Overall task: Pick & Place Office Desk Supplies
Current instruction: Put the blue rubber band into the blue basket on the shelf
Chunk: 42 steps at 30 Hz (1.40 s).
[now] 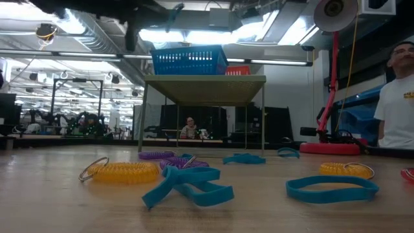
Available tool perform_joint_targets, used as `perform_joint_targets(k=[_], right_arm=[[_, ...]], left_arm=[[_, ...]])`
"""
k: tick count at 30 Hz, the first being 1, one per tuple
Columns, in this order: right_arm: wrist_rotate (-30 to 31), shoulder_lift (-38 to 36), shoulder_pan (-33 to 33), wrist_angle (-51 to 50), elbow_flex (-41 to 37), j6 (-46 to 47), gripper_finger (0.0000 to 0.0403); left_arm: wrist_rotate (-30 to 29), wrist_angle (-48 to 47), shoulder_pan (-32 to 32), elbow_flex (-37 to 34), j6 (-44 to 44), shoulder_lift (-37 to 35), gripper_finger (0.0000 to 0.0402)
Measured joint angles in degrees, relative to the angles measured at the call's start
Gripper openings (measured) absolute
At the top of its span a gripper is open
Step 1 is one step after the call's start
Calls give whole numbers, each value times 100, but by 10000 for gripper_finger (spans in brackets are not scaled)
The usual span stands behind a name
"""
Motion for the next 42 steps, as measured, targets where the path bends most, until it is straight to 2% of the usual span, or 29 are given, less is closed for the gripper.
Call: perform_joint_targets(k=[5,11,24,29,37,42], right_arm=[[28,-4,0,-151,0,246,231],[25,-4,0,-162,0,265,231],[25,-4,1,-156,0,283,231],[25,-4,0,-155,0,289,231],[23,-4,0,-159,0,336,231],[23,-4,1,-162,0,390,231]], left_arm=[[496,-44,549,399,249,161,1],[1003,-1064,849,711,263,496,1],[1071,-1197,999,713,217,914,3],[984,-1028,1100,715,238,916,34],[1014,-1012,1136,715,165,915,117],[1349,194,1102,710,-111,647,142]])
